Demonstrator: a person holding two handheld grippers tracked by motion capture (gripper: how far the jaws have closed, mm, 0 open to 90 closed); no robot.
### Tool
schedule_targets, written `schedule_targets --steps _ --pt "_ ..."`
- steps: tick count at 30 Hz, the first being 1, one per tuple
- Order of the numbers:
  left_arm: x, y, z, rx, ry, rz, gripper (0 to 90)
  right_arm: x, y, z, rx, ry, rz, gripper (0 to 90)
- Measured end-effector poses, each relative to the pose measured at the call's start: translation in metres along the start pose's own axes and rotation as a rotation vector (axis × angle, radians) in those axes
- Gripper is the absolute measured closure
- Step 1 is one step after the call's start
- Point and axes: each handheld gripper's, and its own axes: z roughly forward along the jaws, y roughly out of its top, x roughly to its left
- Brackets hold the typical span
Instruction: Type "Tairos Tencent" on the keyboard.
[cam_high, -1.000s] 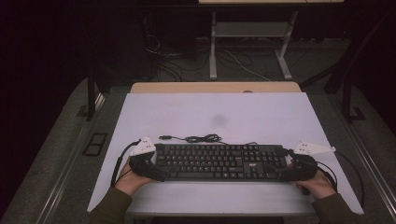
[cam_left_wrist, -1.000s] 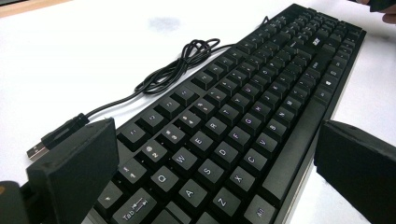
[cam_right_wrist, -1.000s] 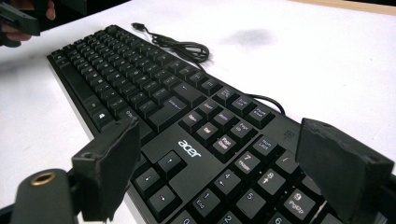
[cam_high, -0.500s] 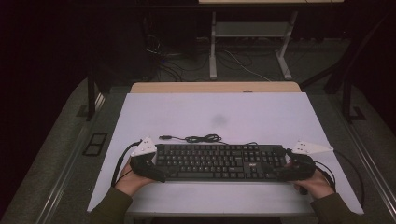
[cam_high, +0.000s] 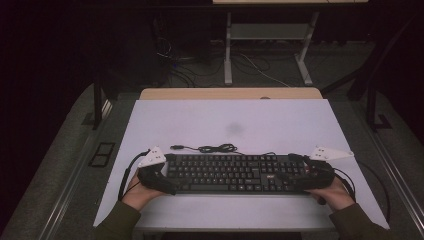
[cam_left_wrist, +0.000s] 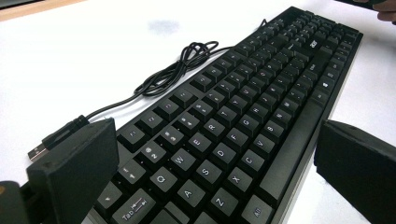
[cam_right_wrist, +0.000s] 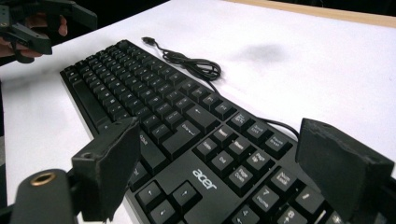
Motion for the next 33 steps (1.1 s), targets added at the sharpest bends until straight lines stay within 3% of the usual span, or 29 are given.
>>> schedule_targets --steps 9,33 --pt "0.0 0.001 0.001 -0.002 -0.001 0.0 0.0 0.003 0.008 0.004 0.007 0.015 -0.006 13.5" --pt "-0.002 0.003 0.007 0.01 -0.012 0.012 0.0 0.016 0.021 0.035 0.054 0.066 -0.031 13.5"
